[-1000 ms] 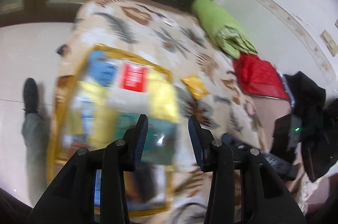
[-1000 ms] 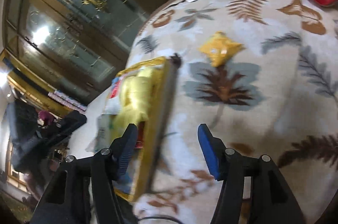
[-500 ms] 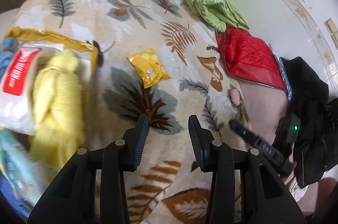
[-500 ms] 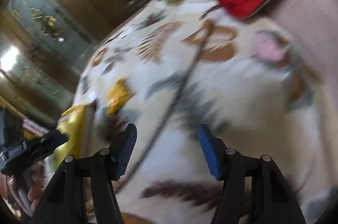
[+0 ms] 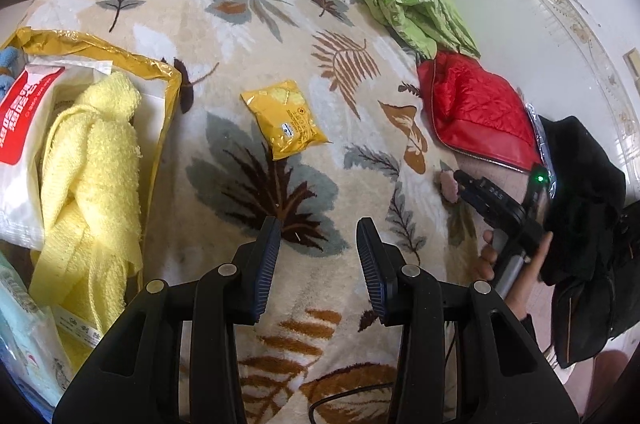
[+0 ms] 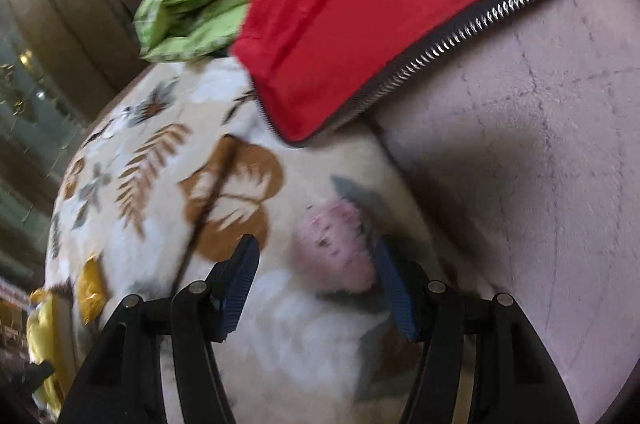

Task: Organize soft objects
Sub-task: 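Grasp the yellow cracker packet with the left gripper while the right gripper grasps the pink fluffy ball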

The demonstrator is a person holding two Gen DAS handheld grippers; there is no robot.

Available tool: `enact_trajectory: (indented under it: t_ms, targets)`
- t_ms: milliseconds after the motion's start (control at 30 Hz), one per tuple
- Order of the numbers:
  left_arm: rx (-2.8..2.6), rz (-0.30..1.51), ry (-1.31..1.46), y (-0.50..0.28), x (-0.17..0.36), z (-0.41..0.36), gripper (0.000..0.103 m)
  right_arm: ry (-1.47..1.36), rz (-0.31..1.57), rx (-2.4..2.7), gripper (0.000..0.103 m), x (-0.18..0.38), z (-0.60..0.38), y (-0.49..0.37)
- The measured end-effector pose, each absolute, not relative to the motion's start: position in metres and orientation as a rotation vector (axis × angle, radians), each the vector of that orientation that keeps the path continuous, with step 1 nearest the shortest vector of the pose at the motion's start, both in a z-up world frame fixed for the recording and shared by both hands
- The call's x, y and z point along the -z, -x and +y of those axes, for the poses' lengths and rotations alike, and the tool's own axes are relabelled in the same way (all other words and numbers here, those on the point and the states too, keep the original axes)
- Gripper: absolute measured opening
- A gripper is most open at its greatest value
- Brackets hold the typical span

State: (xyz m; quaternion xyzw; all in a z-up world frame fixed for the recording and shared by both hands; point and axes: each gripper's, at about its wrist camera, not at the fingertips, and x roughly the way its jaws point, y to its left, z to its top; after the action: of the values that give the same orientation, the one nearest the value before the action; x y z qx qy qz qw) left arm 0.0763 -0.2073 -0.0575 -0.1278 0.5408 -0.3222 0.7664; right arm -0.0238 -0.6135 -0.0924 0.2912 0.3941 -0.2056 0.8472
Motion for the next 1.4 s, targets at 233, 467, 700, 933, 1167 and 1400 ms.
enact_trajectory:
  t_ms: [233,467,700,933,1167,1400]
  targets:
    - [0.661,1.216,0.268,-0.091,0.063,-0.219,0.039,-0.560,0.843,0.437,0.029,0.098,-0.593,0.021]
    - [0.584,1.261,0.277,-0.130,0.075,-0.258,0.039,-0.617,0.786,0.271,0.002,0.079,-0.534,0.036]
    - [0.437,1.304,0.216,-0.167,0.099,-0.291,0.039,-0.647,0.747,0.203,0.004,0.073,-0.481,0.066]
    - [0.380,1.315,0.316,-0.172,0.116,-0.292,0.058,-0.709,0.715,0.302,0.065,0.071,-0.518,0.067]
    - [0.412,1.315,0.262,-0.174,0.117,-0.296,0.058,-0.726,0.786,0.408,0.062,0.092,-0.555,0.039]
    - [0.457,1.299,0.287,-0.164,0.116,-0.276,0.039,-0.670,0.822,0.430,0.030,0.099,-0.547,0.031]
